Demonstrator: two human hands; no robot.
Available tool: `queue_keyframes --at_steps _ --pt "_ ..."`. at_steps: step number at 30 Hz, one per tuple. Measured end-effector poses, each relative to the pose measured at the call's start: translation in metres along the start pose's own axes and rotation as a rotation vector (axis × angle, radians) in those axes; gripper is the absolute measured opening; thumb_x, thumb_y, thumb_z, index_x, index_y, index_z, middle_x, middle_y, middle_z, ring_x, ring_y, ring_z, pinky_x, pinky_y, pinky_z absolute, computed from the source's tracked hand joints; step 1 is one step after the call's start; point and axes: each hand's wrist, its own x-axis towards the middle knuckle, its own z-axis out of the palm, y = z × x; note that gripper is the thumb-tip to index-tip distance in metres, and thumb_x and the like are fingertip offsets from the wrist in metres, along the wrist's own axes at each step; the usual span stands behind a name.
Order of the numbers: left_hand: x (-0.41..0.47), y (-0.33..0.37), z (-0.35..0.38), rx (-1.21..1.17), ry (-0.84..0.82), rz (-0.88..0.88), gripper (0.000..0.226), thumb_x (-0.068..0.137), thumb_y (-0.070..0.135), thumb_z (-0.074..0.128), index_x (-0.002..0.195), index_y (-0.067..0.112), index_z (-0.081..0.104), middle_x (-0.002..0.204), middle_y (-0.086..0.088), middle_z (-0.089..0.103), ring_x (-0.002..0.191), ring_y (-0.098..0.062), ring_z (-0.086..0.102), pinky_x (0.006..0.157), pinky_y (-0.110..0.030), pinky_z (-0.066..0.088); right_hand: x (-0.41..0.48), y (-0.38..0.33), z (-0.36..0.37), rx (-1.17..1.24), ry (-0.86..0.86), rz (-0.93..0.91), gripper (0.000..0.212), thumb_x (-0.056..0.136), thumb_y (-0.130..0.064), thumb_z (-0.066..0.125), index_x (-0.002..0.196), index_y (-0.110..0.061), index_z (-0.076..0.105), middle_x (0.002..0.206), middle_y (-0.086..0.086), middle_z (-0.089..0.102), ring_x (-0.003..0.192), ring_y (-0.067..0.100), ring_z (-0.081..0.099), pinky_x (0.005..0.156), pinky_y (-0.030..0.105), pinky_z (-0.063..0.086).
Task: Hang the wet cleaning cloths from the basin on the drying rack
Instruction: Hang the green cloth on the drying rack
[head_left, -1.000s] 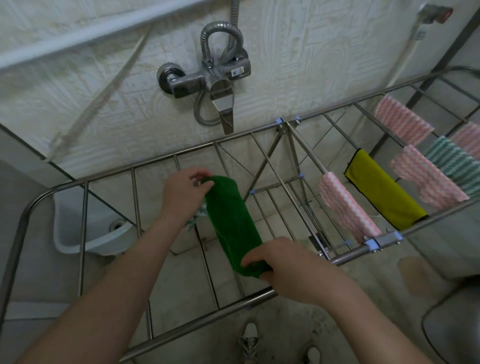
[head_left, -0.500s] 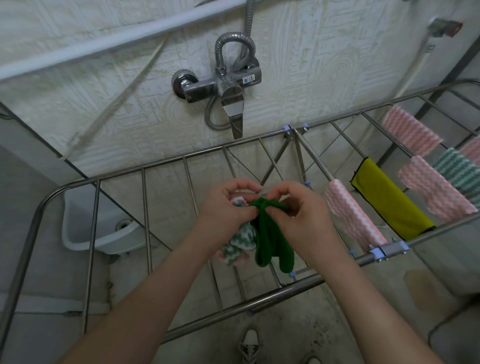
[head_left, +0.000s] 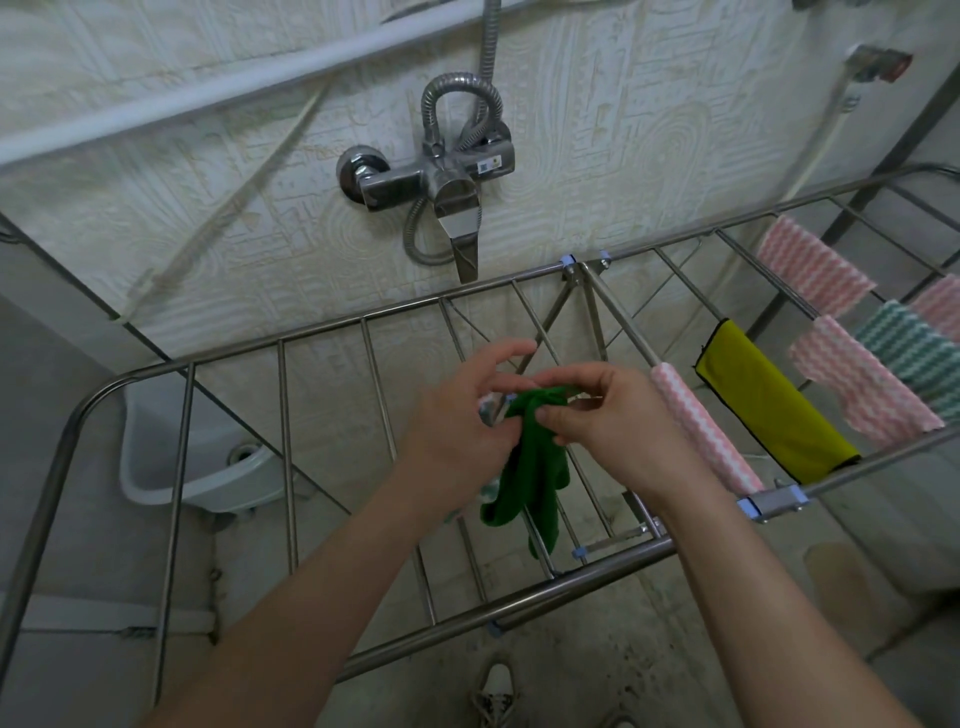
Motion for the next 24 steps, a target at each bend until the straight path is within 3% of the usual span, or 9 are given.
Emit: queue_keyframes --at_steps 2,3,7,9,12,15,18,21,24 --pt "-0.003 -0.01 0.009 0.207 0.031 0.0 0.056 0.075 0.01 0.071 0.12 0.035 0.048 0.095 0.016 0.052 0.081 0.002 0.051 0.067 -0.017 0.046 0.0 -0.003 -0.001 0.039 0.055 -0.019 0.022 0.081 -0.001 0.07 0.091 -0.021 0.071 0.083 0.002 0.074 0.071 0.013 0.069 0.065 0.021 0.056" --pt "-0.004 -0.016 0.012 0.23 -0.019 -0.103 0.051 0.075 0.013 0.072 0.114 0.036 0.049 0.093 0.014 0.05 0.078 -0.001 0.05 0.064 -0.021 0.046 -0.001 -0.006 -0.003 0.057 0.072 -0.029 0.021 0.081 0.0 0.07 0.089 -0.02 0.071 0.081 0.003 0.074 0.07 0.013 0.069 0.064 0.021 0.057" --pt "-0.003 -0.036 0.011 0.2 -0.321 -0.506 0.004 0.08 0.025 0.069 0.08 0.025 0.064 0.07 0.006 0.066 0.071 -0.013 0.063 0.069 -0.033 0.052 -0.002 -0.012 -0.018 -0.071 0.157 -0.082 0.022 0.081 -0.002 0.071 0.081 -0.024 0.066 0.078 0.003 0.07 0.066 0.017 0.068 0.06 0.025 0.059" --pt "0.006 -0.036 0.0 0.148 -0.384 -0.574 0.004 0.084 0.021 0.065 0.081 0.021 0.067 0.061 0.005 0.066 0.063 -0.009 0.062 0.067 -0.03 0.049 -0.003 -0.009 -0.027 -0.284 0.225 -0.12 0.026 0.081 -0.006 0.072 0.074 -0.029 0.062 0.077 -0.005 0.066 0.065 0.015 0.065 0.057 0.023 0.057" --pt "0.029 -0.031 -0.017 -0.058 -0.206 -0.608 0.004 0.083 0.012 0.068 0.08 0.015 0.068 0.057 0.003 0.065 0.053 -0.004 0.06 0.062 -0.023 0.045 -0.007 -0.004 -0.036 -0.619 0.296 -0.155 0.017 0.081 -0.015 0.074 0.077 -0.026 0.061 0.077 -0.01 0.06 0.071 0.008 0.058 0.063 0.026 0.054" --pt "0.051 -0.028 -0.017 -0.146 -0.056 -0.582 0.007 0.081 0.011 0.068 0.077 0.016 0.069 0.069 -0.003 0.068 0.068 -0.012 0.065 0.07 -0.029 0.052 -0.014 0.003 -0.037 -0.752 0.299 -0.171 0.007 0.083 -0.023 0.072 0.088 -0.021 0.068 0.078 -0.007 0.061 0.072 0.013 0.059 0.069 0.033 0.054" --pt "0.067 -0.026 -0.007 -0.179 -0.092 -0.614 0.008 0.081 0.015 0.066 0.076 0.021 0.069 0.083 -0.007 0.07 0.083 -0.024 0.067 0.083 -0.041 0.056 -0.021 0.012 -0.033 -0.824 0.345 -0.225 0.004 0.085 -0.02 0.07 0.086 -0.02 0.066 0.08 -0.004 0.063 0.069 0.015 0.057 0.06 0.031 0.049" --pt "0.08 -0.022 0.001 -0.189 -0.214 -0.63 0.014 0.086 0.009 0.057 0.083 0.017 0.068 0.088 -0.011 0.067 0.082 -0.024 0.064 0.086 -0.044 0.055 -0.03 0.024 -0.023 -0.83 0.444 -0.316 0.007 0.083 -0.014 0.07 0.082 -0.016 0.064 0.074 -0.005 0.057 0.058 0.016 0.051 0.046 0.03 0.044" --pt "0.087 -0.022 0.002 0.099 -0.357 -0.479 0.015 0.088 0.01 0.055 0.094 0.015 0.067 0.078 -0.002 0.061 0.064 -0.013 0.054 0.057 -0.028 0.048 -0.036 0.037 -0.015 -0.805 0.547 -0.348 0.007 0.083 -0.011 0.069 0.081 -0.013 0.062 0.071 -0.001 0.057 0.054 0.017 0.048 0.041 0.031 0.041"
